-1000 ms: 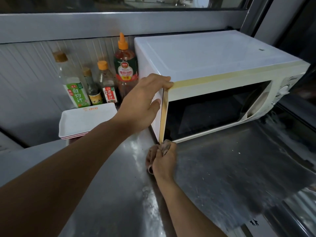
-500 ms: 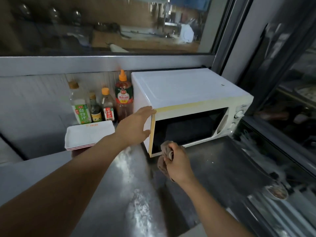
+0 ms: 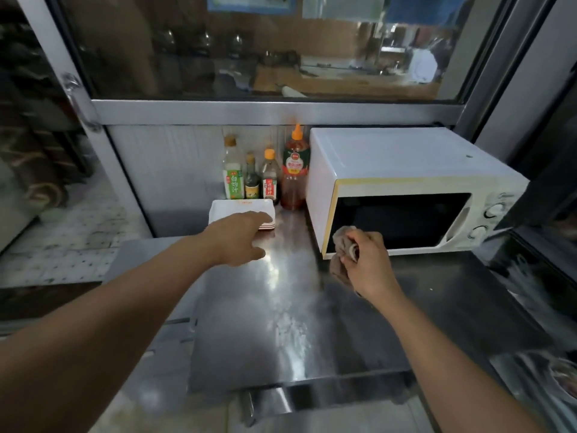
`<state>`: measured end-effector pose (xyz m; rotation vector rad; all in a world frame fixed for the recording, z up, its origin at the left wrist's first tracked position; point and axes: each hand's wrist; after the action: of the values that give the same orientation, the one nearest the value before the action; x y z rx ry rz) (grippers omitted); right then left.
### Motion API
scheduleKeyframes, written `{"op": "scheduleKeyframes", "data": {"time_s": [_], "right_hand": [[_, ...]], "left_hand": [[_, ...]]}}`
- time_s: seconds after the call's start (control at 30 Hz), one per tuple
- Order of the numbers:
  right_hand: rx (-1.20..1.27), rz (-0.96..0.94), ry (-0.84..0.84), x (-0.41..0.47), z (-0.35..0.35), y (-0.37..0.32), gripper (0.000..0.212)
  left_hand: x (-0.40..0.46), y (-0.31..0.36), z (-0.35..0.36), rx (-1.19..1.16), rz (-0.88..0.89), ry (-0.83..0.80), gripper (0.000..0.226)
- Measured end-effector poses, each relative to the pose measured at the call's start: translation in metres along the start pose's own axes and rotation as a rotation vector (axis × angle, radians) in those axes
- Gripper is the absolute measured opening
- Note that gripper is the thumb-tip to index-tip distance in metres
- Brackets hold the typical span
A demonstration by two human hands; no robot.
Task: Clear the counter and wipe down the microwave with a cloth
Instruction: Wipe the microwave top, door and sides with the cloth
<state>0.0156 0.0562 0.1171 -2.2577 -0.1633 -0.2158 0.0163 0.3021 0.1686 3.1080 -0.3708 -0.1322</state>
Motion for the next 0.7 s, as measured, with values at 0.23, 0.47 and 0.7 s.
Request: {"op": "scheduleKeyframes", "data": {"time_s": [0.23, 0.47, 0.7], "right_hand": [[-0.031, 0.014, 0.081, -0.003, 0.006, -0.021, 0.035], [-0.107, 0.064, 0.237, 0.018, 0.032, -0.050, 0.034], [-0.146, 0.223, 0.459, 0.033, 0.074, -0.099, 0.034]], "left_hand": [[-0.013, -0.031, -0.002, -0.002, 0.011, -0.044, 0.070], [0.025, -0.080, -0.006, -0.038, 0.179, 0.023, 0.069], [0.075, -0.151, -0.026, 0.026, 0.461, 0.062, 0.071]]}}
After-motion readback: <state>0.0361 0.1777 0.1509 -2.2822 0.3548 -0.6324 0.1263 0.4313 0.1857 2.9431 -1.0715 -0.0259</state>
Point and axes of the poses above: each hand's wrist, its own x-axis towards the middle knuckle, its own z-axis out of the palm, y = z × x, and after that the axes turned 10 degrees about x, right-handed
